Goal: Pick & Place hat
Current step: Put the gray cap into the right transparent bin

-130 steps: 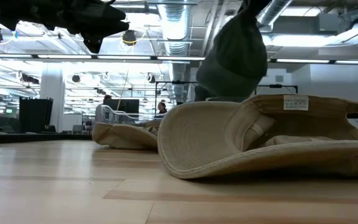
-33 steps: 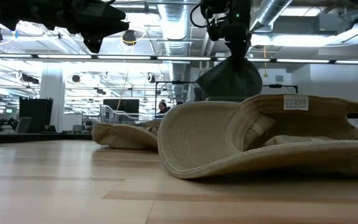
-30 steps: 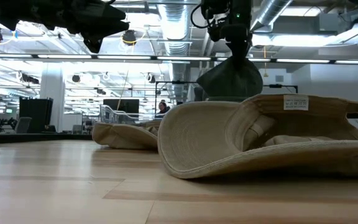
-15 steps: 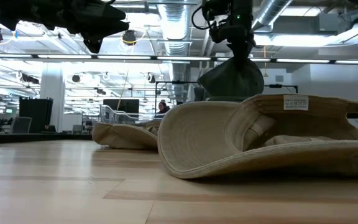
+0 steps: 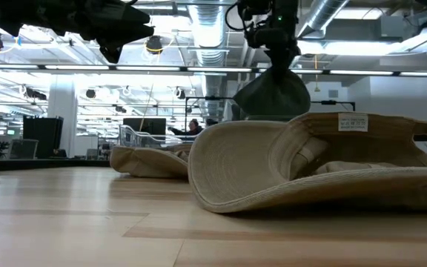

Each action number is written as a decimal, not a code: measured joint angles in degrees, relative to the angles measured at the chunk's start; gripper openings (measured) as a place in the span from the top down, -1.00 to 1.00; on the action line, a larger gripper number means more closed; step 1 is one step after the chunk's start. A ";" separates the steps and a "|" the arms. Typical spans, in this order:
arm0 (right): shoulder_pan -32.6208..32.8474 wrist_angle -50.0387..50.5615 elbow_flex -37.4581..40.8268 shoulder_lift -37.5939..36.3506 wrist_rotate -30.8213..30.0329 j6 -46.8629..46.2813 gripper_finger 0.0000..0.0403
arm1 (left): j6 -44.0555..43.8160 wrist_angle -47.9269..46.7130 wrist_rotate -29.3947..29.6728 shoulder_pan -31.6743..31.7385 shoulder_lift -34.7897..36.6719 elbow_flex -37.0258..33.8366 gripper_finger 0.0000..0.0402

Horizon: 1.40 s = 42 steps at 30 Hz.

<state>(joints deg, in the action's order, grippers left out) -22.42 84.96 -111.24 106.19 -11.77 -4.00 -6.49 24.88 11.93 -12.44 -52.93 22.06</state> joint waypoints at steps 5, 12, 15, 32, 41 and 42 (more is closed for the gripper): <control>-0.71 -1.64 -0.02 0.95 -0.21 1.50 1.00 | 0.01 0.00 0.01 0.01 0.00 0.00 0.41; -1.43 1.61 0.02 5.16 -1.87 2.61 1.00 | -0.04 0.02 -0.01 -0.01 0.00 0.02 0.41; -1.28 1.68 0.04 6.69 -2.72 4.11 1.00 | -0.12 0.02 0.03 -0.21 0.00 0.02 0.41; -0.94 -2.75 -0.09 6.93 -5.07 5.98 0.96 | -0.18 0.00 -0.03 -0.76 0.00 0.04 0.41; -0.81 -2.74 -0.09 6.84 -4.81 7.49 0.53 | -0.19 0.00 -0.03 -0.75 0.00 0.04 0.41; -0.81 -2.69 -0.09 6.84 -4.83 7.49 0.48 | -0.19 0.00 -0.01 -0.75 0.00 0.04 0.41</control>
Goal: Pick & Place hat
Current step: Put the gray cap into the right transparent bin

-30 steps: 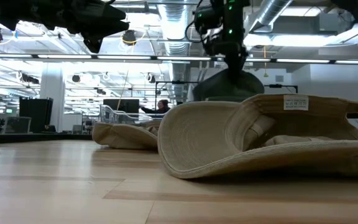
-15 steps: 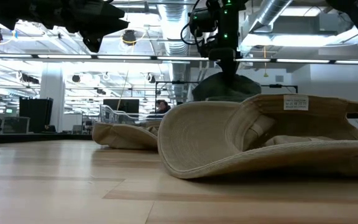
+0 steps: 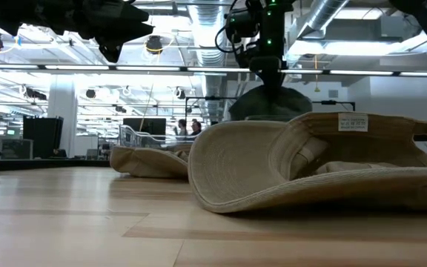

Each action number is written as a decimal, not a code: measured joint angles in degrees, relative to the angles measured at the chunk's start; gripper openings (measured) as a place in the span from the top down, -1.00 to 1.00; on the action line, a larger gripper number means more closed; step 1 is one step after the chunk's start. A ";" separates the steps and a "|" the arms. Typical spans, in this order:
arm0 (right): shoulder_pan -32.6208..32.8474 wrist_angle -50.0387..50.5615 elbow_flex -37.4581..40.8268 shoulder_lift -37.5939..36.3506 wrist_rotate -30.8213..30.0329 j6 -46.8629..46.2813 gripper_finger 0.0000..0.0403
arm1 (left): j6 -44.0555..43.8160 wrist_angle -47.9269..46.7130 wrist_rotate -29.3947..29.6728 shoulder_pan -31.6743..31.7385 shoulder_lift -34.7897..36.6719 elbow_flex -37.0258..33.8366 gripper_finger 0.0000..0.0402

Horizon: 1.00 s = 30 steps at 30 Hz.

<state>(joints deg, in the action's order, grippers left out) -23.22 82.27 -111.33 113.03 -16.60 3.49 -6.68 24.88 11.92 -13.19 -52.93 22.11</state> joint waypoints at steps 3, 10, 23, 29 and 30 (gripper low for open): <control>-0.05 0.96 0.00 -0.23 0.00 0.02 0.35 | 0.00 0.00 0.00 0.00 0.00 0.00 0.41; 0.28 0.91 -0.02 -3.04 0.04 1.81 0.28 | 0.00 0.00 0.00 0.00 0.00 0.00 0.41; 0.33 -0.07 -0.02 -7.42 4.18 9.40 0.35 | 0.00 -0.02 0.00 0.00 0.00 0.00 0.41; 1.09 -2.18 -0.02 -9.09 4.17 15.07 0.49 | 0.00 -0.02 0.00 0.00 0.00 0.00 0.41; 1.26 -2.84 -0.02 -9.49 4.17 16.08 0.55 | 0.00 -0.02 0.00 0.00 0.00 0.00 0.41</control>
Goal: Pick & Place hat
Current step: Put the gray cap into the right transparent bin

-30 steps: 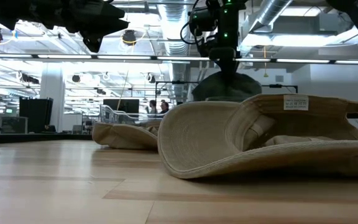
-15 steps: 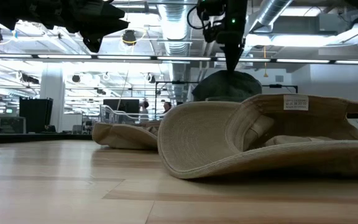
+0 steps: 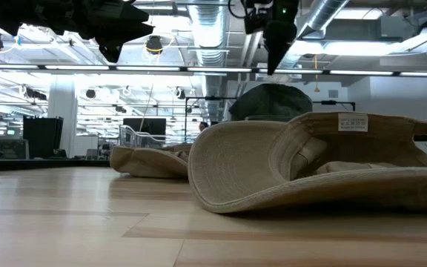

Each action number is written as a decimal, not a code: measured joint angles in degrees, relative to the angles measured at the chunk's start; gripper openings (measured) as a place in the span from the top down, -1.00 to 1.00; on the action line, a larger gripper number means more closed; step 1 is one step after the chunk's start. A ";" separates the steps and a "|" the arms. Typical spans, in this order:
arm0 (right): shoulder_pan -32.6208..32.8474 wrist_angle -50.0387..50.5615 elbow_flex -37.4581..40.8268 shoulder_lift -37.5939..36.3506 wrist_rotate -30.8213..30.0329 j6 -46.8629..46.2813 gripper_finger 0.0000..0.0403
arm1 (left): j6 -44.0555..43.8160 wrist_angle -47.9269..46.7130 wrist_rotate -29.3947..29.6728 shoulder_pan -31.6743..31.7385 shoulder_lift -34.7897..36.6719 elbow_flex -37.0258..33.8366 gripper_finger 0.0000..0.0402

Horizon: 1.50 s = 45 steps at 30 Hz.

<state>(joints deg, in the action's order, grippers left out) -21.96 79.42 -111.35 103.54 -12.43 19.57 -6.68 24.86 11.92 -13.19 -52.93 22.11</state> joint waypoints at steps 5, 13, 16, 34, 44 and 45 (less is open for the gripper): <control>1.12 -3.93 0.00 -1.85 0.27 1.89 0.93 | 0.00 -0.03 0.00 0.00 0.00 0.00 0.41; 5.56 -9.14 0.15 -0.67 11.02 -0.61 0.98 | 0.00 -0.44 0.00 0.00 -0.02 0.00 0.41; 7.93 -12.43 1.74 1.23 7.09 -3.13 0.98 | 0.01 -0.44 0.00 0.00 -0.02 0.00 0.41; 6.78 -15.31 4.13 10.54 -2.69 -4.06 1.00 | 0.31 -0.42 0.01 0.00 -0.01 -0.04 0.41; 3.06 -18.67 4.11 12.05 -4.51 -3.10 1.00 | 0.42 -0.45 0.01 -0.28 -0.02 -0.04 0.41; 2.83 -19.16 4.11 11.93 -5.32 -3.10 1.00 | 0.42 -0.42 0.02 -0.28 -0.02 -0.04 0.41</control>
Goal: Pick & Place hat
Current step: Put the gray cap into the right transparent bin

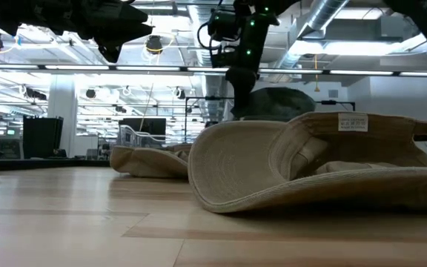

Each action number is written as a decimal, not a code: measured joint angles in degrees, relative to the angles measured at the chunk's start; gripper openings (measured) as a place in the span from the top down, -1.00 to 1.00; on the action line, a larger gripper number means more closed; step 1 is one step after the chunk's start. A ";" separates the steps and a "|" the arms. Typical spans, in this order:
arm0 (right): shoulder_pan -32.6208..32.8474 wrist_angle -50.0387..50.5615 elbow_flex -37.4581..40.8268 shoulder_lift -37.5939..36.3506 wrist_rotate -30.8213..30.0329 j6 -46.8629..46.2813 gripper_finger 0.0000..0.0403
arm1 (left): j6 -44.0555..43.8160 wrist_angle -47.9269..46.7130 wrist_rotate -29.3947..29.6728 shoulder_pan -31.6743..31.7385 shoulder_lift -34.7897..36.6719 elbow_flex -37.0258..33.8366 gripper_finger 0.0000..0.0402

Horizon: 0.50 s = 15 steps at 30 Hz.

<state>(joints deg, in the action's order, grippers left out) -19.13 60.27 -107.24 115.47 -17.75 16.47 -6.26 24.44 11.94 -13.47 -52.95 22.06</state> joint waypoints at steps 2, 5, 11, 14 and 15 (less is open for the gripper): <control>-0.47 -1.14 -0.03 -0.31 -0.64 0.00 1.00 | 0.00 -0.04 0.00 0.00 0.00 0.00 0.41; -1.01 -1.14 -0.04 -0.04 -0.47 -0.05 1.00 | -0.06 -0.02 0.00 0.00 0.00 0.00 0.41; -0.50 -0.73 -0.04 0.08 2.58 -0.36 1.00 | -0.17 -0.02 0.00 0.00 0.00 0.00 0.41; 0.33 -0.91 -0.04 -0.11 2.59 0.29 1.00 | -0.17 -0.02 0.00 0.00 0.00 0.00 0.41; 0.66 -1.32 -0.04 -0.14 2.59 0.50 1.00 | -0.17 -0.02 -0.01 0.00 0.00 0.00 0.41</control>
<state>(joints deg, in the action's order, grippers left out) -18.47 58.95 -107.28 115.33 -15.15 16.97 -6.43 24.43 11.94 -13.47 -52.95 22.06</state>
